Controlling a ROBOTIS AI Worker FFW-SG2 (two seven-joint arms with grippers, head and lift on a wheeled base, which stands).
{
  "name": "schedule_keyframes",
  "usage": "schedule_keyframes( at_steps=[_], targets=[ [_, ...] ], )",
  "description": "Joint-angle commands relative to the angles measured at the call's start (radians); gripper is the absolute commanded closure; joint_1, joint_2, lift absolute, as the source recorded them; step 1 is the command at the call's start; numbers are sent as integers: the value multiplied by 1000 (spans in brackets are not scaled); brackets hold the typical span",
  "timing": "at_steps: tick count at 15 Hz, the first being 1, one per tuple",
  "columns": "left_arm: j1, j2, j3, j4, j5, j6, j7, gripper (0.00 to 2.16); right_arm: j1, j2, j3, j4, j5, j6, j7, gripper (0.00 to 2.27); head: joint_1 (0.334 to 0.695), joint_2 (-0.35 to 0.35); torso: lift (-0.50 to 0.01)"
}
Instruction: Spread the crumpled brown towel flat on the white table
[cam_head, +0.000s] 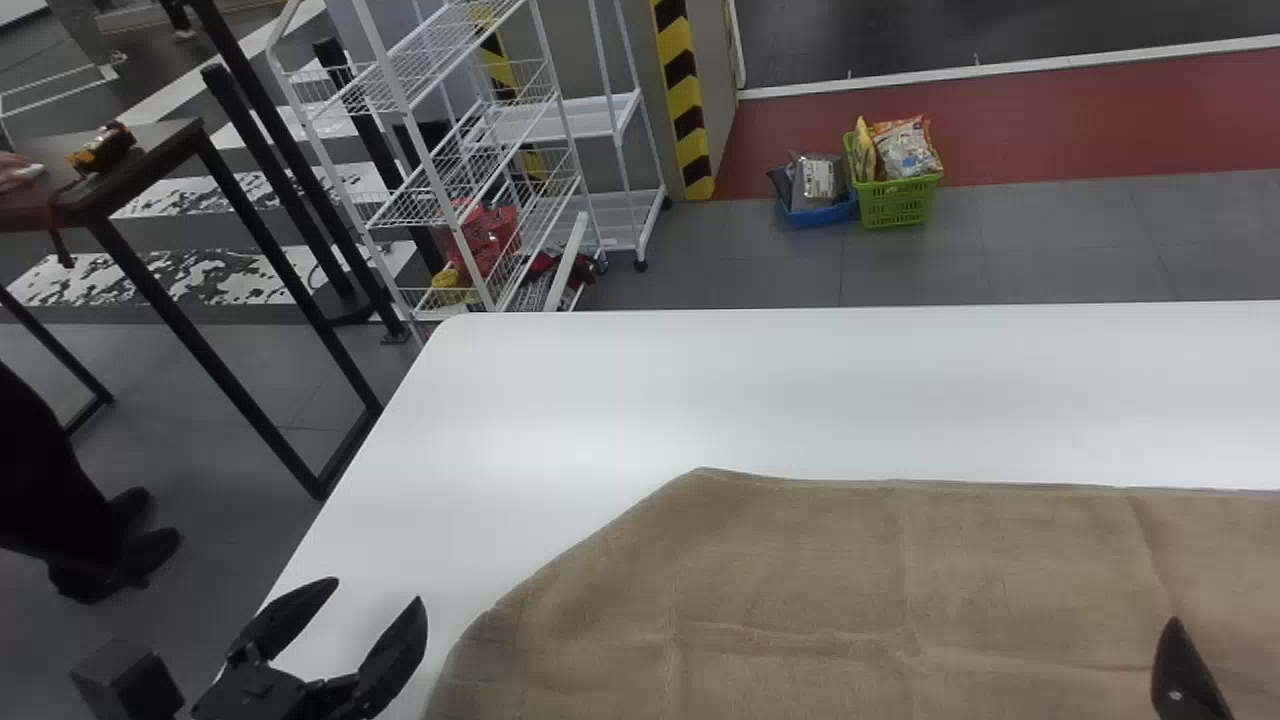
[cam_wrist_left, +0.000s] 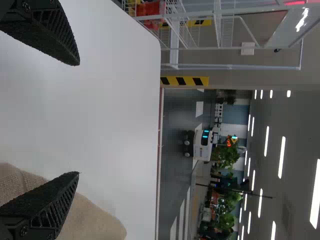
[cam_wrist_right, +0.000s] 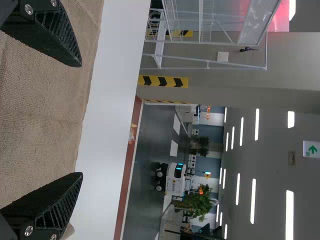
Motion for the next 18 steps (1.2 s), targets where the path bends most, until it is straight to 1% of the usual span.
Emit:
schedule_keyframes(
  at_steps=[1,18],
  targets=[
    [0,-3,0,4,0,0,4,-2,-2,1,0,3,0,-8,-1,9,695,350,-123],
    [11,-3,6,-3,0,0,-19,-2,11,1,-3,-3,-18,-17,6,9,695,350,-123]
  ],
)
